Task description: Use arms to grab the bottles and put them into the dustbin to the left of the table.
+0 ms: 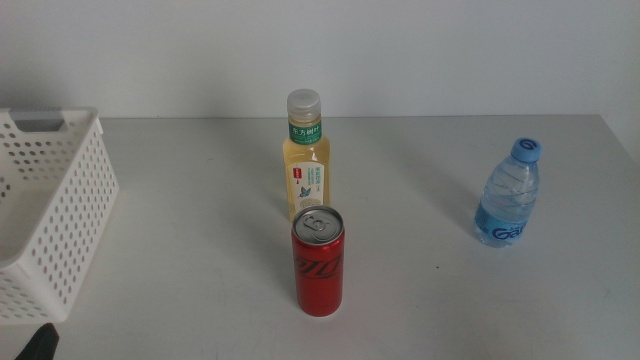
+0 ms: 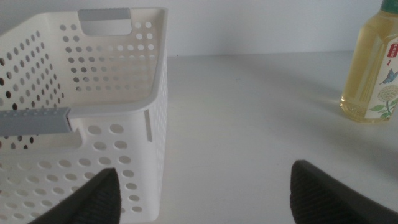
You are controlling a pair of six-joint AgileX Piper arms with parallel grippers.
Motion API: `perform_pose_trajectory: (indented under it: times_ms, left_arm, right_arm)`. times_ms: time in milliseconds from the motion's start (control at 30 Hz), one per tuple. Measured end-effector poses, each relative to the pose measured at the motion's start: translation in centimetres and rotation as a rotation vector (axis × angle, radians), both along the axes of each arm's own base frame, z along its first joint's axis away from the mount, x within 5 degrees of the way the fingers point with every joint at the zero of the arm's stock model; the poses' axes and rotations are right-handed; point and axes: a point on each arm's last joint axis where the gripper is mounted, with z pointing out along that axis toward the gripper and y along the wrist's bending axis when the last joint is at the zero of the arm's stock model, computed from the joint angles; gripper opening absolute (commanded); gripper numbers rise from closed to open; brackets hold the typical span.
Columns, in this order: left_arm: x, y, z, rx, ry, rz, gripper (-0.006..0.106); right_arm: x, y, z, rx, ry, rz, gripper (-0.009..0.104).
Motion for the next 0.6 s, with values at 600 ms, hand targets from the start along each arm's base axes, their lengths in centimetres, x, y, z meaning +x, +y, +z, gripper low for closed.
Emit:
perform_pose_trajectory:
  times_ms: [600]
  left_arm:
    - [1.9, -1.4, 0.0, -0.009, 0.079, -0.169, 0.093]
  right_arm:
    - [0.0, 0.0, 0.0, 0.0, 0.0, 0.0, 0.094]
